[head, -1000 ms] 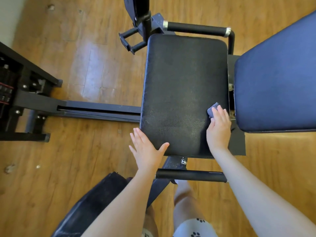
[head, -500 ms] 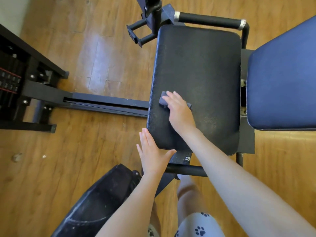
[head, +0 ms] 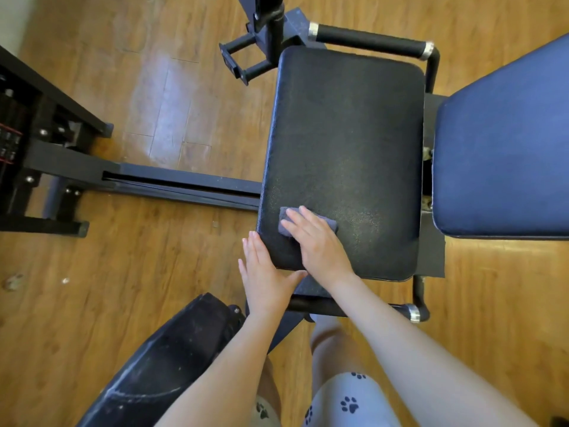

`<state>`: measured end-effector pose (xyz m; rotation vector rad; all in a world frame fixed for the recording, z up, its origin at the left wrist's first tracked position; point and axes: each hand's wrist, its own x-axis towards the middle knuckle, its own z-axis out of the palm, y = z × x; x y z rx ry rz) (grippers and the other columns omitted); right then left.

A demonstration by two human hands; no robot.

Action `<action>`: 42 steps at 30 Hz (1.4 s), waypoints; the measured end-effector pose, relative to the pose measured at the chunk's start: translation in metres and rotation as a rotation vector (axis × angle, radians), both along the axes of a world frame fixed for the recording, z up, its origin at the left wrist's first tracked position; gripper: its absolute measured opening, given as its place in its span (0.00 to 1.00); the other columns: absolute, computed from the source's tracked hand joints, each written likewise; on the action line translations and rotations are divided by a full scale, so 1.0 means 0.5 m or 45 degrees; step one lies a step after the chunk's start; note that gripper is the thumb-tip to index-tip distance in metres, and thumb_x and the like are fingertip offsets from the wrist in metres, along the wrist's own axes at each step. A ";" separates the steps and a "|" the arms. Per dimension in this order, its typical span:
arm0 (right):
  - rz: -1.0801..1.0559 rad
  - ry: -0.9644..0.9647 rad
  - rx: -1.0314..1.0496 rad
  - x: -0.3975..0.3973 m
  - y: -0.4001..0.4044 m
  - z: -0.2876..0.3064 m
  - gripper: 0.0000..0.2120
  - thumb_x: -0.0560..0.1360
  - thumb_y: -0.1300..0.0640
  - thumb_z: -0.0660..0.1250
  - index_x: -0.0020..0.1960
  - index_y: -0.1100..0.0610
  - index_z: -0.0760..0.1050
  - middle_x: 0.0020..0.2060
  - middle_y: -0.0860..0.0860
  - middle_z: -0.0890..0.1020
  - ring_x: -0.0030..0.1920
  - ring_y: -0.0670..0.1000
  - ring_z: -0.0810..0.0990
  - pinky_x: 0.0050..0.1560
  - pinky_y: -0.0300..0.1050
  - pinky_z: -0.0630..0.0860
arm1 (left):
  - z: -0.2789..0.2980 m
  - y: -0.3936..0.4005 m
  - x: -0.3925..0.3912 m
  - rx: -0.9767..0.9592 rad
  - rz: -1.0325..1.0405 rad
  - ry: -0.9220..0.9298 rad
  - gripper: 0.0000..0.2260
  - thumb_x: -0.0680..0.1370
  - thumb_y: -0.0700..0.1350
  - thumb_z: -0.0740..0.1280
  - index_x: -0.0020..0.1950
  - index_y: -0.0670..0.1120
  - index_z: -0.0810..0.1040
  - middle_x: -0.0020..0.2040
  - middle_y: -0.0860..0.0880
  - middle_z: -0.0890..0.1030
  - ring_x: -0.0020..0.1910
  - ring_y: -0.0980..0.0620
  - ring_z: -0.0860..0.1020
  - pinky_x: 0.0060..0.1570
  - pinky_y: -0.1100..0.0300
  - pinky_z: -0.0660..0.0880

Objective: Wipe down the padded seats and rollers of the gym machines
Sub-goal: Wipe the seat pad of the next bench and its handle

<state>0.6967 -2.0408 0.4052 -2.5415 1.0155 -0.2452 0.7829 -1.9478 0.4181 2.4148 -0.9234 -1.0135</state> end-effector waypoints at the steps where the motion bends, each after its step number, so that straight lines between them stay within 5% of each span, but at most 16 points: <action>1: -0.056 -0.008 -0.011 -0.024 -0.003 0.000 0.18 0.74 0.65 0.54 0.58 0.61 0.77 0.60 0.56 0.78 0.63 0.58 0.73 0.60 0.54 0.71 | 0.002 0.000 0.001 0.005 -0.006 -0.004 0.52 0.69 0.57 0.74 0.77 0.43 0.41 0.78 0.49 0.46 0.76 0.53 0.40 0.72 0.53 0.40; 11: -0.867 0.010 0.118 -0.283 -0.072 0.017 0.19 0.76 0.68 0.53 0.63 0.65 0.73 0.66 0.60 0.72 0.68 0.62 0.67 0.68 0.40 0.55 | 0.006 0.001 -0.004 0.027 -0.016 -0.014 0.52 0.69 0.57 0.73 0.77 0.43 0.40 0.78 0.49 0.45 0.76 0.52 0.41 0.73 0.52 0.41; 14: -1.016 -0.065 0.125 -0.256 -0.051 0.006 0.17 0.77 0.70 0.55 0.64 0.64 0.72 0.67 0.59 0.71 0.69 0.61 0.65 0.70 0.48 0.58 | 0.004 0.000 -0.004 0.044 -0.019 -0.030 0.52 0.69 0.57 0.74 0.77 0.43 0.40 0.78 0.49 0.45 0.76 0.52 0.42 0.73 0.51 0.43; 20: -0.996 -0.034 0.046 -0.222 0.072 -0.008 0.19 0.74 0.71 0.55 0.63 0.65 0.73 0.65 0.59 0.73 0.67 0.62 0.67 0.66 0.57 0.65 | 0.011 0.000 -0.001 0.048 -0.023 -0.020 0.51 0.69 0.57 0.74 0.77 0.44 0.41 0.78 0.49 0.46 0.77 0.51 0.43 0.73 0.51 0.44; 23: -1.007 -0.125 0.113 -0.207 0.081 0.012 0.19 0.76 0.67 0.52 0.63 0.66 0.72 0.65 0.58 0.73 0.68 0.60 0.67 0.69 0.53 0.63 | 0.014 0.001 0.002 0.074 -0.045 -0.027 0.50 0.70 0.56 0.73 0.77 0.43 0.40 0.78 0.48 0.46 0.77 0.50 0.42 0.73 0.50 0.44; 27: -0.608 -0.217 0.181 -0.096 0.067 0.040 0.20 0.76 0.63 0.50 0.61 0.65 0.75 0.62 0.57 0.75 0.66 0.56 0.70 0.69 0.36 0.57 | 0.020 0.009 -0.002 0.152 -0.108 -0.062 0.50 0.72 0.55 0.72 0.77 0.42 0.38 0.78 0.47 0.43 0.76 0.50 0.40 0.73 0.51 0.45; 31: 0.067 -0.089 0.082 0.016 0.063 0.019 0.17 0.74 0.62 0.54 0.54 0.61 0.80 0.57 0.57 0.80 0.60 0.59 0.76 0.63 0.51 0.68 | 0.027 0.015 0.000 0.209 -0.131 -0.093 0.38 0.78 0.47 0.64 0.77 0.43 0.40 0.78 0.48 0.43 0.76 0.51 0.40 0.74 0.52 0.46; 35: 0.254 -0.053 -0.103 0.002 0.065 0.004 0.15 0.73 0.62 0.57 0.52 0.58 0.81 0.56 0.54 0.81 0.59 0.58 0.78 0.62 0.51 0.66 | 0.031 0.012 0.001 0.217 -0.092 -0.092 0.33 0.80 0.43 0.60 0.77 0.42 0.42 0.78 0.48 0.46 0.77 0.51 0.42 0.74 0.52 0.49; 42: 0.308 -0.027 -0.152 -0.144 0.053 0.004 0.23 0.82 0.63 0.45 0.55 0.56 0.80 0.58 0.52 0.80 0.60 0.55 0.77 0.61 0.47 0.67 | 0.035 0.022 0.004 0.257 -0.210 -0.143 0.47 0.74 0.51 0.71 0.76 0.40 0.39 0.78 0.46 0.44 0.76 0.49 0.41 0.73 0.53 0.47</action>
